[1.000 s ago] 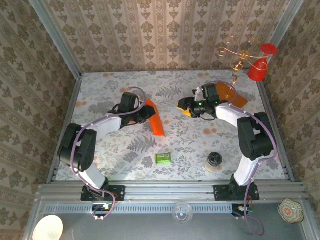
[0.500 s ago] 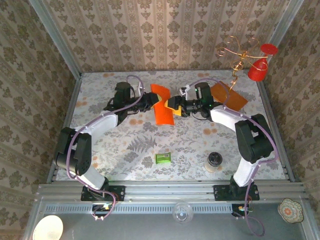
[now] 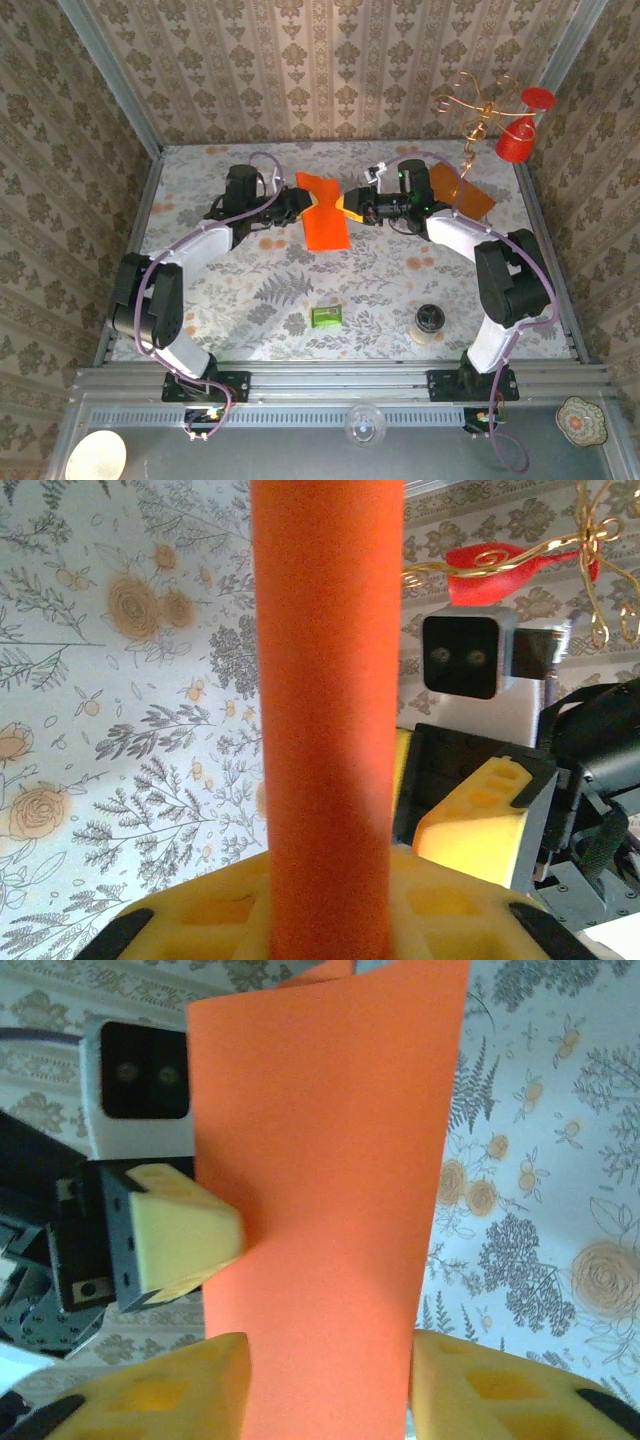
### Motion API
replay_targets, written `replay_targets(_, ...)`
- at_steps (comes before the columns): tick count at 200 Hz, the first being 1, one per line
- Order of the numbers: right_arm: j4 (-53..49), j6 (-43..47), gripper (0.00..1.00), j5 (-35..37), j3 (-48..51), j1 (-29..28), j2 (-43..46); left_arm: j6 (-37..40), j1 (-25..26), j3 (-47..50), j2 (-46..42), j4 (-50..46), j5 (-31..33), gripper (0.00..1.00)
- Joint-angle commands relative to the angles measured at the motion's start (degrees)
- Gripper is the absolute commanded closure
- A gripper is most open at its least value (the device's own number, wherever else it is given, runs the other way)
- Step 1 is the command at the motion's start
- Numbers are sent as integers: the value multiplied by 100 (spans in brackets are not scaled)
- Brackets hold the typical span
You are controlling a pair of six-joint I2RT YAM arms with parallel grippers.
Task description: Fold a paper plane with a square sheet of paper (pick it up from the middle)
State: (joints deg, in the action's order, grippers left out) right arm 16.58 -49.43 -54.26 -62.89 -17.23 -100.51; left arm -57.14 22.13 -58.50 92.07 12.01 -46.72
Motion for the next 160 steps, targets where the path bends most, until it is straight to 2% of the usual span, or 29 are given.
replay_targets(1,27,13,63,-190,-117,3,156,142,-17,-117,87,-29,-91,75)
replay_targets(52,-47,22,77,-219,-184,-15,85,92,-7,-109,126,23,-127,74)
replay_targets(77,-428,209,91,-55,-273,-17,133,66,-20,-92,144,26,-85,72)
replay_targets(102,-1190,671,98,418,-372,53,394,210,-134,50,17,-371,482,61)
replay_targets(128,-1927,1026,100,681,-388,290,725,396,-367,411,-160,-824,1343,46)
replay_targets(160,-3565,1816,100,1372,-707,448,1138,471,-560,704,-307,-1285,1694,35)
